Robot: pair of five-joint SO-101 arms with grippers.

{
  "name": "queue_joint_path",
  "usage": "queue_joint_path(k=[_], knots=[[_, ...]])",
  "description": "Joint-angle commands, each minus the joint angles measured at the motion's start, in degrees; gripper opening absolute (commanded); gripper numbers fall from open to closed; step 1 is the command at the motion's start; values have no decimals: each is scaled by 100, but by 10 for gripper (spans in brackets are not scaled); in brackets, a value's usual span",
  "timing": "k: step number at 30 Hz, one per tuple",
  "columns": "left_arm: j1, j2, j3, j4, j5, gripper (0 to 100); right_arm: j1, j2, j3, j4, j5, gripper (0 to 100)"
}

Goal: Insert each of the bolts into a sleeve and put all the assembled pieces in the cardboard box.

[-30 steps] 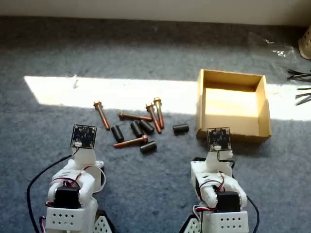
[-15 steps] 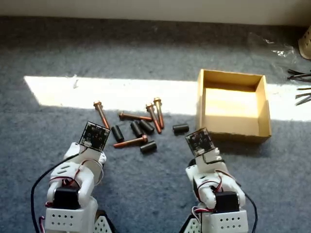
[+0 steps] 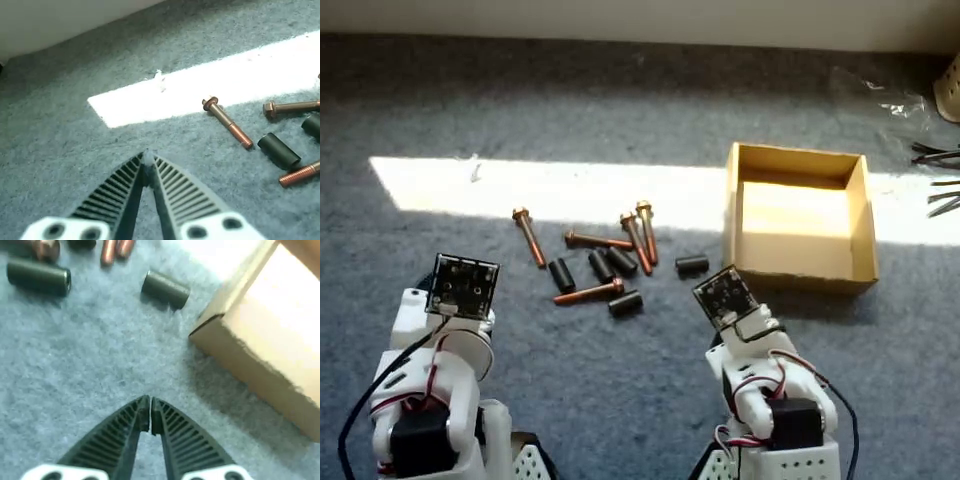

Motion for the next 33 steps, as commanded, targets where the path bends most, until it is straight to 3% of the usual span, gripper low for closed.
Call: queue_joint_path(k=[1, 6, 10, 17, 22, 28, 33], knots=[[-75, -22, -646, 316, -70, 5, 163, 40, -927, 259, 202, 14], [-75, 119, -1138, 440, -70, 5, 514, 57, -1305, 277, 202, 14], [-48, 1015, -1675, 440, -70, 5, 576, 470, -1411, 435, 202, 14], [374, 3116, -2826, 492, -26, 5, 576, 2615, -2967, 514, 185, 14], [840, 4189, -3064, 466, 738, 5, 567, 4242, -3776, 514, 176, 14], [1516, 4752, -3090, 440, 1319, 5, 567, 5789, -4840, 514, -527, 14], [1613, 4804, -3073, 255, 1301, 5, 514, 6642, -5640, 813, -554, 14]])
